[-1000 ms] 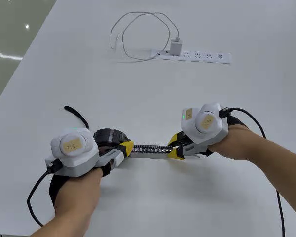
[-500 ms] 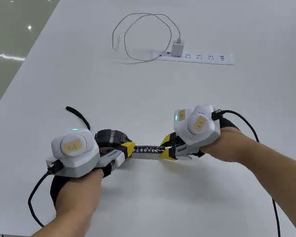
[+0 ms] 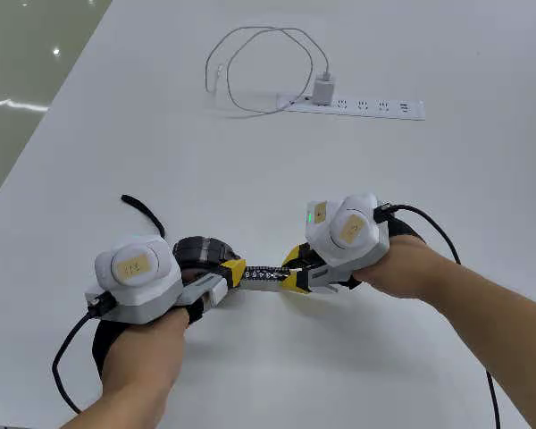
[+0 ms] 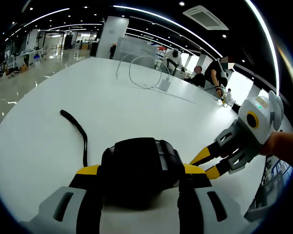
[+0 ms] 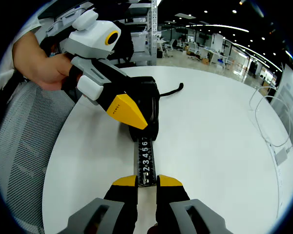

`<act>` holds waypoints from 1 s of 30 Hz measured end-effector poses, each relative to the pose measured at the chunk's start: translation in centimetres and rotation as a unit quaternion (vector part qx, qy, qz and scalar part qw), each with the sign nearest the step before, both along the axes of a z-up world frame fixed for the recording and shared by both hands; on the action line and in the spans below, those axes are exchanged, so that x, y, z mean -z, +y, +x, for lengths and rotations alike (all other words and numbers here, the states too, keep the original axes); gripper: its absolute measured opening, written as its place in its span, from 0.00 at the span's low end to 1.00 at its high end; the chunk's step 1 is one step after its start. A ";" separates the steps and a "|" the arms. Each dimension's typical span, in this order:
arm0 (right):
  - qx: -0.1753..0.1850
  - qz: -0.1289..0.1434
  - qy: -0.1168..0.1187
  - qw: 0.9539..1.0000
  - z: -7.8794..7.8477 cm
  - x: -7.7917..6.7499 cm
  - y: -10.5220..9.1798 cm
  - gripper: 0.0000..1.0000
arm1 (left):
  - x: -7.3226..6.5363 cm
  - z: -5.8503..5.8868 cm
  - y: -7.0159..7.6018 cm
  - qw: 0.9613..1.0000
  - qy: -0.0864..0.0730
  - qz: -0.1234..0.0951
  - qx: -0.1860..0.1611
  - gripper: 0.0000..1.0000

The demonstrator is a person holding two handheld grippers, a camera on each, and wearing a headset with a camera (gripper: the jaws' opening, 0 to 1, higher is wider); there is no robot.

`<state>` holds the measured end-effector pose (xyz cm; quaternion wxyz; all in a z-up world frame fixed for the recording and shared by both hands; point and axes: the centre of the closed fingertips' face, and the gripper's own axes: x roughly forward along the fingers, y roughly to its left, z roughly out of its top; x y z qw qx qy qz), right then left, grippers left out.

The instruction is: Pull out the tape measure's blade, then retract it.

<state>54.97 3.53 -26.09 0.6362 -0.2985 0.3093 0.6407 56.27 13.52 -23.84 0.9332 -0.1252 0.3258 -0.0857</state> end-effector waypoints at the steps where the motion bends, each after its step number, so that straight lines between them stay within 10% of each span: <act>1: -0.001 0.001 -0.001 1.000 0.0 0.0 0.1 0.09 | 0.0 0.0 0.0 1.000 0.000 0.000 0.000 0.58; 30: 0.000 0.035 -0.004 0.999 -0.1 0.0 3.8 0.09 | 0.0 0.0 0.0 1.000 0.000 -0.004 -0.002 0.58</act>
